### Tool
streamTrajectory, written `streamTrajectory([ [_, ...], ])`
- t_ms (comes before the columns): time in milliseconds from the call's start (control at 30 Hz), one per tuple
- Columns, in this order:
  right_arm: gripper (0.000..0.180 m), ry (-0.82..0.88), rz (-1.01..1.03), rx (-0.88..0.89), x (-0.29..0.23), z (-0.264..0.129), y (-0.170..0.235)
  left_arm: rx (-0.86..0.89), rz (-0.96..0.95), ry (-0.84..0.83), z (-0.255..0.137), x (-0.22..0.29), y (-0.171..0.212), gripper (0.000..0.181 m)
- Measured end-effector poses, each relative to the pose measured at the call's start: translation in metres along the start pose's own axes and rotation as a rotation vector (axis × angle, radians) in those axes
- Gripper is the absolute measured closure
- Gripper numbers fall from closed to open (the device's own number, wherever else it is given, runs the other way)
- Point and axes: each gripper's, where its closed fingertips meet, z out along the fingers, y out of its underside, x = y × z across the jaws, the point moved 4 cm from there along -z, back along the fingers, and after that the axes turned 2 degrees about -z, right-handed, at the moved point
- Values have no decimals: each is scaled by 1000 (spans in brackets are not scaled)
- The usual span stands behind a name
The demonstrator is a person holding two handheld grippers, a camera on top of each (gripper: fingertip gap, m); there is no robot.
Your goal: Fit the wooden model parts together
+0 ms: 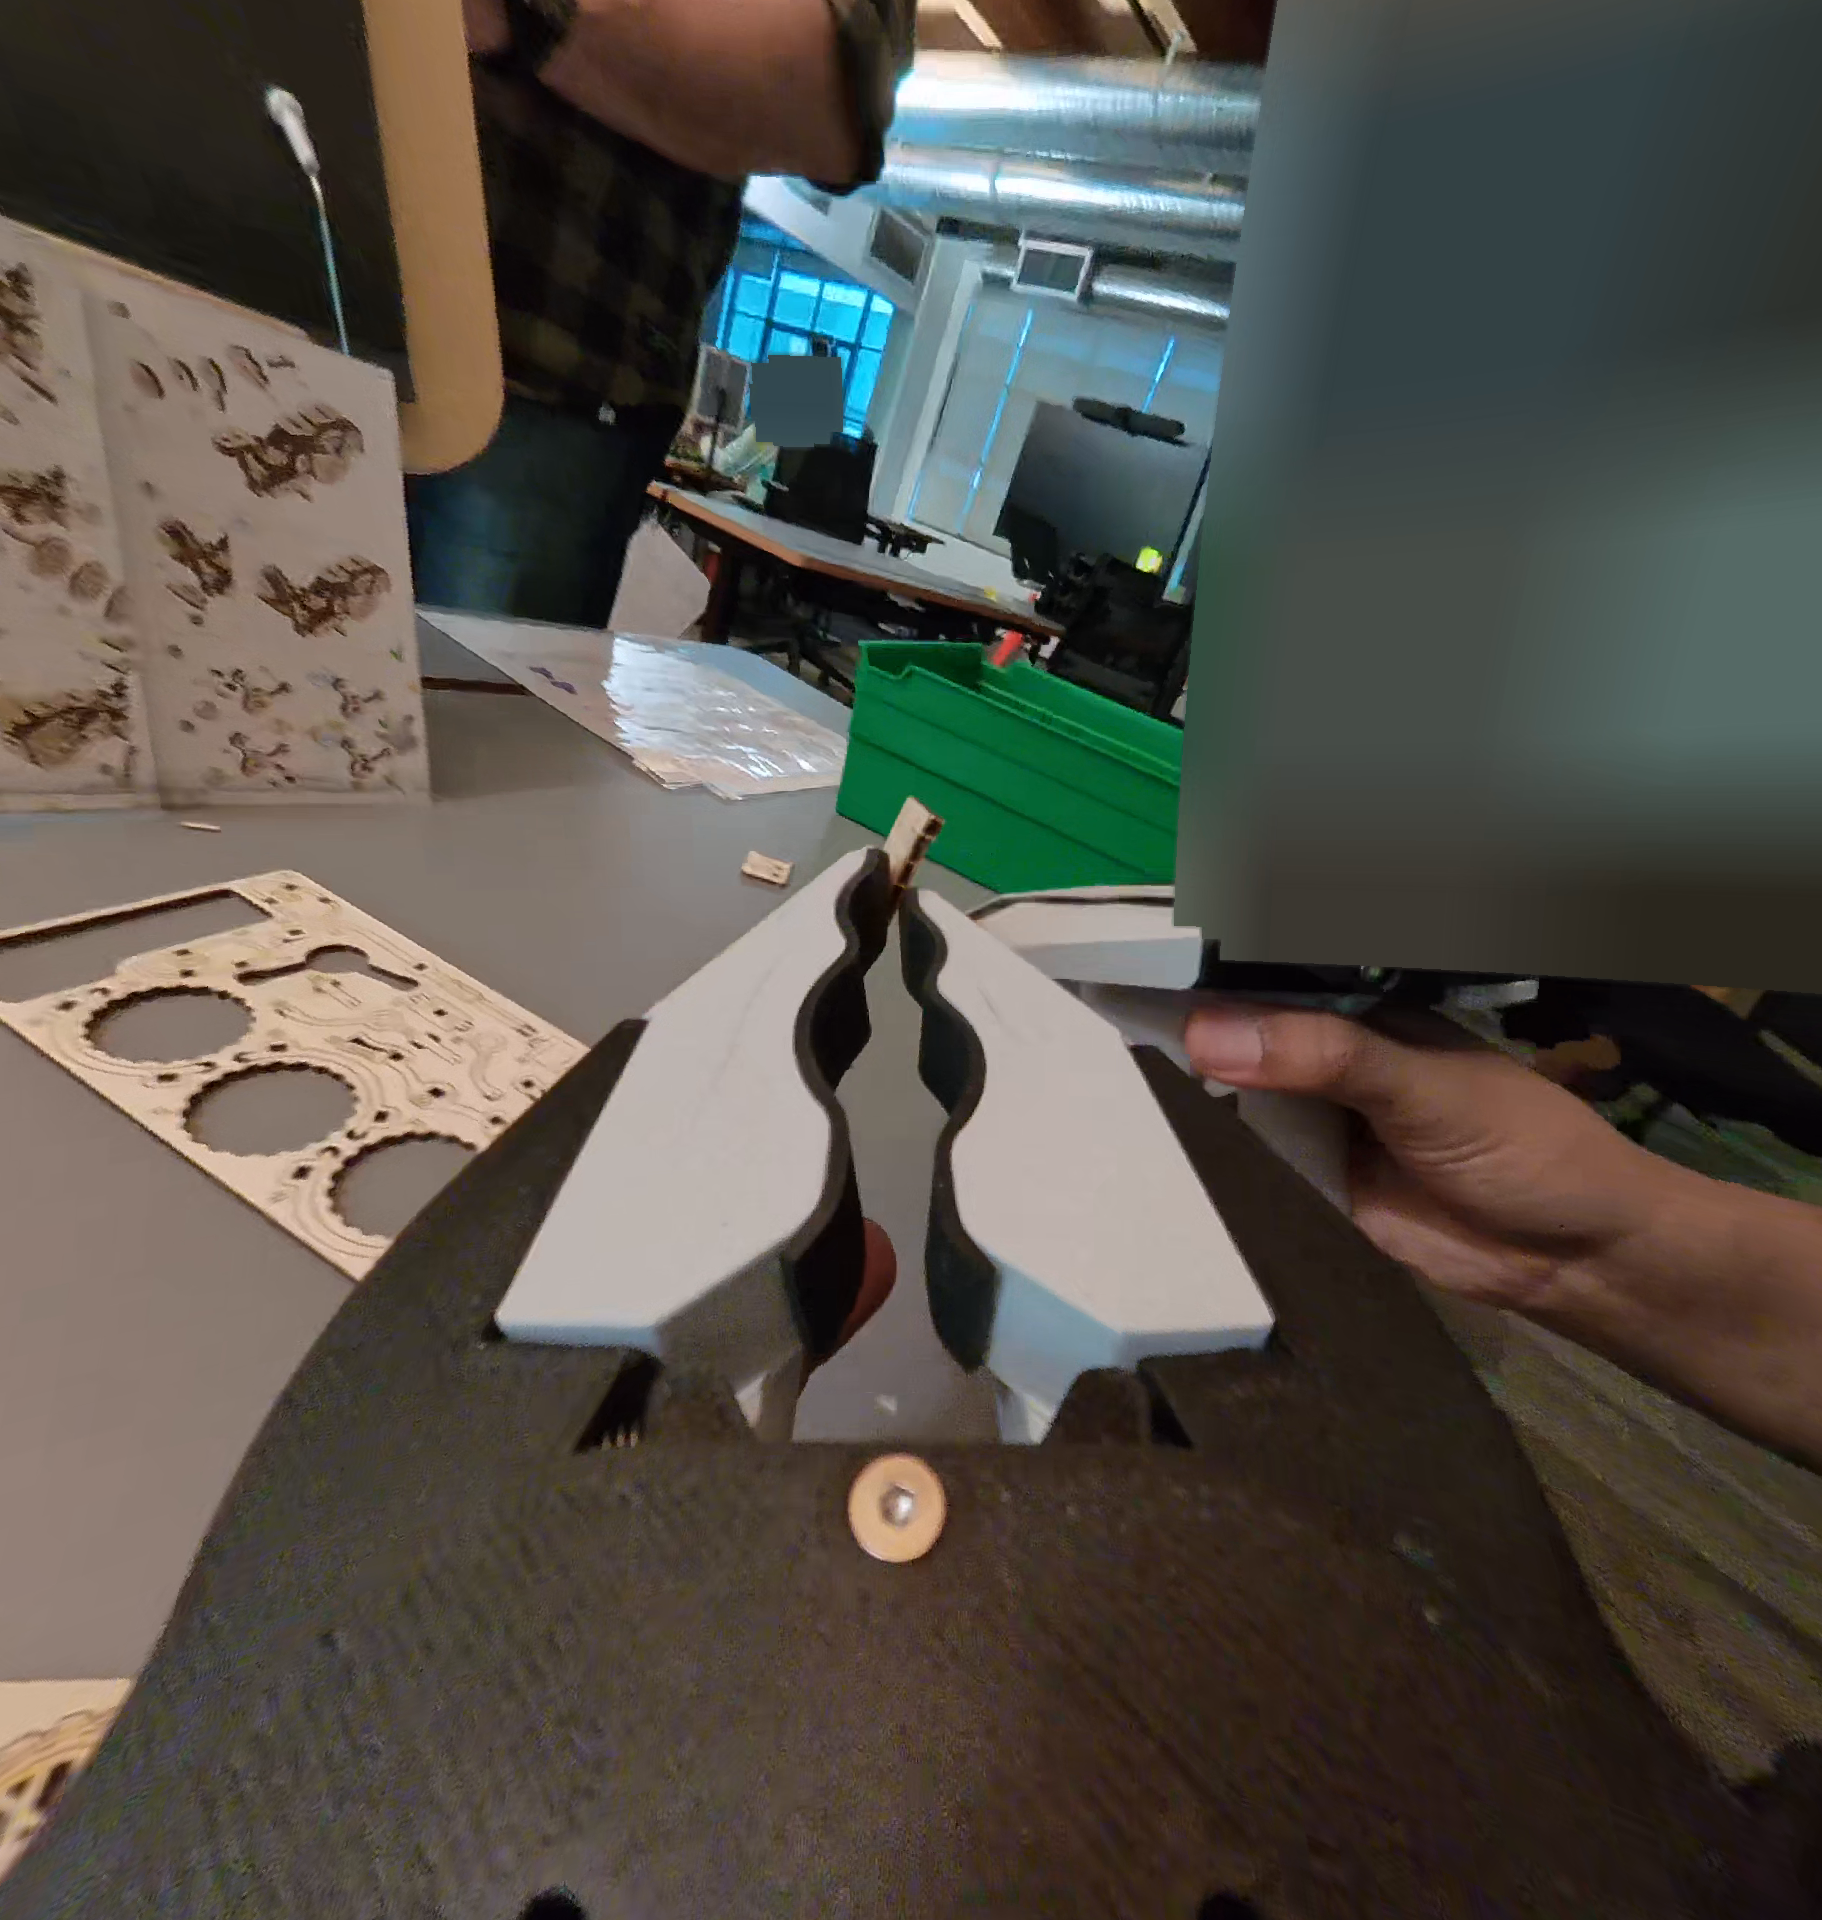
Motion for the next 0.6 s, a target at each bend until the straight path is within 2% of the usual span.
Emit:
streamTrajectory([
  [67,180,-25,30,23,2,-3,-3,0,-9,-26,-2,-9,-2,179],
  [200,164,-47,35,40,-4,0,-5,-2,-80,-26,-2,-17,-1,179],
  [467,143,-266,507,107,-5,10,-2,1,-102,53,0,-5,1,179],
  [600,145,-312,555,97,-5,12,-1,-6,-117,80,1,2,3,179],
])
